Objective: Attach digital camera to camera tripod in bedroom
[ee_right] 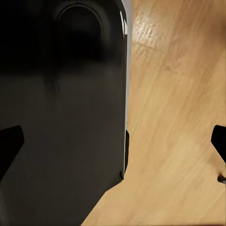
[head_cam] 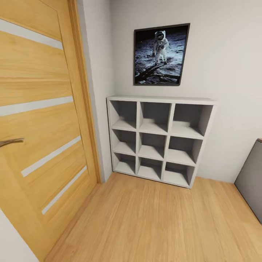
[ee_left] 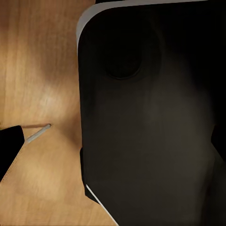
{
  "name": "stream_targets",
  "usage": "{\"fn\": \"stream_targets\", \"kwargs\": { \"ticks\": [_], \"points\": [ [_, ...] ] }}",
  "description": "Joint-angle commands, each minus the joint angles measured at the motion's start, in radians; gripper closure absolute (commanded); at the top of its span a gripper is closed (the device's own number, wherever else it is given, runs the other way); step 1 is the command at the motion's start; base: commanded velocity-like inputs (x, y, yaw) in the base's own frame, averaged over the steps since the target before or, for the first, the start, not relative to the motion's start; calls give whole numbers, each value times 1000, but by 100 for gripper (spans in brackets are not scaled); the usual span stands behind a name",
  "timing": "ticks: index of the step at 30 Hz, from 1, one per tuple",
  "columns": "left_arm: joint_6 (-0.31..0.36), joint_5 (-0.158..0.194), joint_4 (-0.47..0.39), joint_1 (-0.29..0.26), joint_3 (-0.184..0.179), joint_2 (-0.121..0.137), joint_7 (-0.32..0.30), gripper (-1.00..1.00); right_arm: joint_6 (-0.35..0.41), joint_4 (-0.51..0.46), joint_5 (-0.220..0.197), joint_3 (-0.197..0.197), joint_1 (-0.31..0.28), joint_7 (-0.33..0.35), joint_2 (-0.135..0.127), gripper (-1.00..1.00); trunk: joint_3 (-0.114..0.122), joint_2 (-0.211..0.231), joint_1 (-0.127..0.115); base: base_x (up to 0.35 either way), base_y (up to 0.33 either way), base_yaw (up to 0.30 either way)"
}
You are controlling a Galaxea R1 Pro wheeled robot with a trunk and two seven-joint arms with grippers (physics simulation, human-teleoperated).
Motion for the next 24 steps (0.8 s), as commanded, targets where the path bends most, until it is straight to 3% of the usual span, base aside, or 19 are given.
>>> {"fn": "stream_targets", "kwargs": {
  "ticks": [1, 11, 24],
  "points": [
    [0, 0, -2, 1, 0, 0, 0, -100, -7, 3, 0, 1, -1, 0, 0, -100, -1, 0, 0, 6, 0, -237],
    [0, 0, -2, 1, 0, -1, 0, -100, -7, 3, 0, 0, -1, 0, 0, -100, -1, 0, 0, 78, 32, -235],
    [0, 0, -2, 1, 0, 0, 0, -100, -7, 3, 0, 0, -1, 0, 0, -100, -1, 0, 0, 236, 181, -220]
  ]
}}
